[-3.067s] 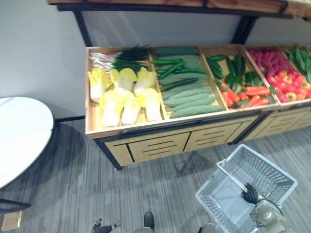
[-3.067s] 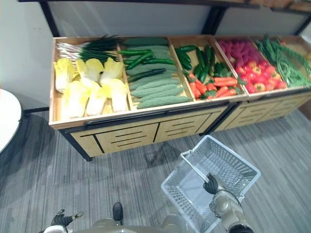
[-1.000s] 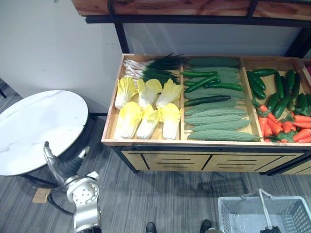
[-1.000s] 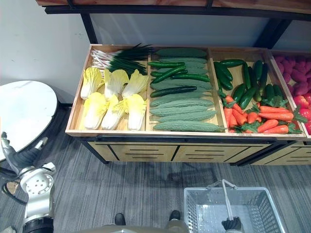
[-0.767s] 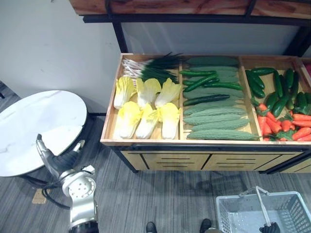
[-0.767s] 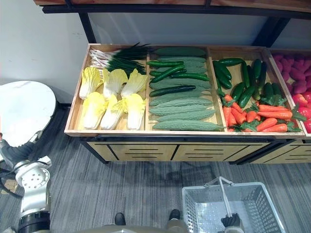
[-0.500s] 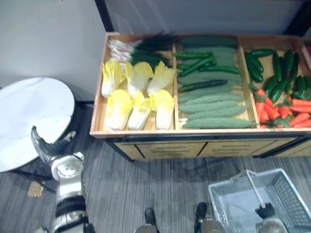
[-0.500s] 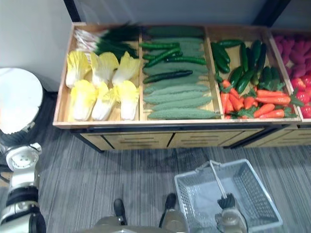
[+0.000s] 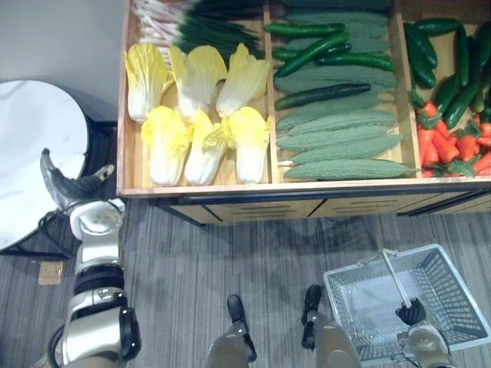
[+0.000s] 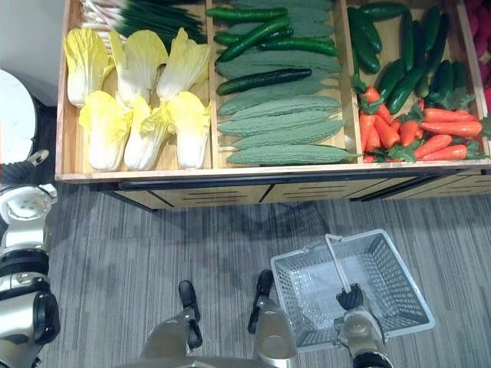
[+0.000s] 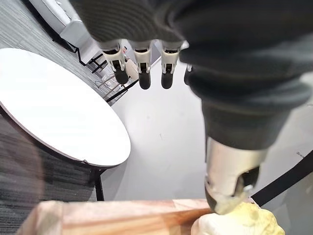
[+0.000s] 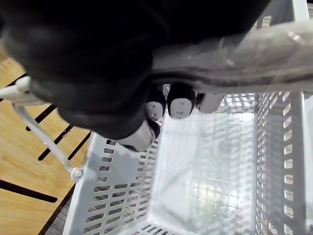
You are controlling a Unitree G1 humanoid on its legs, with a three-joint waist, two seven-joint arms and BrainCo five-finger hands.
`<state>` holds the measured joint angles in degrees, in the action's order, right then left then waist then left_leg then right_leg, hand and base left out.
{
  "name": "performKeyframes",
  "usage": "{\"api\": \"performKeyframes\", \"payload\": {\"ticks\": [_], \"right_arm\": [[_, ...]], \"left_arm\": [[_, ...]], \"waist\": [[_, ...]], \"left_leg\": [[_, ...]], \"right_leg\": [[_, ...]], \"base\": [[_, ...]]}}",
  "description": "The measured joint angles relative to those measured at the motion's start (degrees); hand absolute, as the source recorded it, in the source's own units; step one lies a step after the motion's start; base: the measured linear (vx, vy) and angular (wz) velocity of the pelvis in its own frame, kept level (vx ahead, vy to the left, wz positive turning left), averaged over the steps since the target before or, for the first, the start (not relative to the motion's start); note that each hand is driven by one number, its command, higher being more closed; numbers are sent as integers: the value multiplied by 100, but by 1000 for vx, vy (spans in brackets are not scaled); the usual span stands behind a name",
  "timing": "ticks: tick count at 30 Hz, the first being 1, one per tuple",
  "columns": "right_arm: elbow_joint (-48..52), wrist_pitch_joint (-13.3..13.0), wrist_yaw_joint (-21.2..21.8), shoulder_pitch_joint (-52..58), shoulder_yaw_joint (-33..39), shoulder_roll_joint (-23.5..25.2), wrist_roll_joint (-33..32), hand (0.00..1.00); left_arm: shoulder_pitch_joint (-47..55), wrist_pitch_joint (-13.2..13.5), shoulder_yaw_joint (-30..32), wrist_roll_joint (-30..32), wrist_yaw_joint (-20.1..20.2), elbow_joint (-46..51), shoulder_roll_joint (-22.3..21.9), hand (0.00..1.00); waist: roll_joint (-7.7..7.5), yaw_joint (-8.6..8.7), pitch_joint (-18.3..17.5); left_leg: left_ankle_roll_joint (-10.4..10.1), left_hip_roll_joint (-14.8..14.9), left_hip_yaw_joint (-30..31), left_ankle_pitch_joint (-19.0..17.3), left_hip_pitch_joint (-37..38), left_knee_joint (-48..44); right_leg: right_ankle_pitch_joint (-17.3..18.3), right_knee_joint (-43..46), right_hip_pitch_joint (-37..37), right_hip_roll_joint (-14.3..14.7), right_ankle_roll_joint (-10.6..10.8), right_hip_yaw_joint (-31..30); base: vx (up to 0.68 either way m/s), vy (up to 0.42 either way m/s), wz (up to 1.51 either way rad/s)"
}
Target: Pick vegetable in the basket
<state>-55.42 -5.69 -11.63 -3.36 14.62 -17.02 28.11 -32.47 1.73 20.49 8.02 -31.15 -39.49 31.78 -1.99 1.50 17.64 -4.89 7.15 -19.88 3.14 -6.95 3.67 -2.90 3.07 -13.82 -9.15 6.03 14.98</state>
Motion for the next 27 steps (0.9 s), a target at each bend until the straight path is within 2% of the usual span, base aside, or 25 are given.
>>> {"api": "performKeyframes", "payload": {"ticks": [7, 17, 20, 27], "right_arm": [[51, -42, -14, -101, -170, 33, -6, 100], [51, -79, -39, -188, -169, 38, -114, 100], [51, -78, -38, -238, -169, 40, -119, 100], [53, -75, -40, -322, -159, 39, -120, 100]], "left_arm": [[-179, 27, -281, 217, -4, 54, 0, 0], [-187, 61, -443, 218, -1, 118, -13, 0], [-168, 74, -442, 217, 1, 168, -38, 0], [-145, 70, -443, 216, 16, 69, -240, 0]], "waist": [[-158, 15, 120], [-238, 30, 298], [-278, 17, 381], [-265, 158, 399]], "left_leg": [[0, 3, -61, -1, 6, -84], [0, 19, -197, -8, -1, -81], [-1, 30, -293, -9, -7, -73], [-1, 17, -342, -9, -34, -72]], "right_leg": [[-1, 84, -103, 8, -2, -262], [-122, 44, -210, 60, -54, -460], [-259, -116, -210, 104, -71, -539], [-307, -160, -264, 102, -64, -611]], "base": [[20, -10, -11], [-4, -8, -10], [-14, -14, -15], [9, -6, -5]]}}
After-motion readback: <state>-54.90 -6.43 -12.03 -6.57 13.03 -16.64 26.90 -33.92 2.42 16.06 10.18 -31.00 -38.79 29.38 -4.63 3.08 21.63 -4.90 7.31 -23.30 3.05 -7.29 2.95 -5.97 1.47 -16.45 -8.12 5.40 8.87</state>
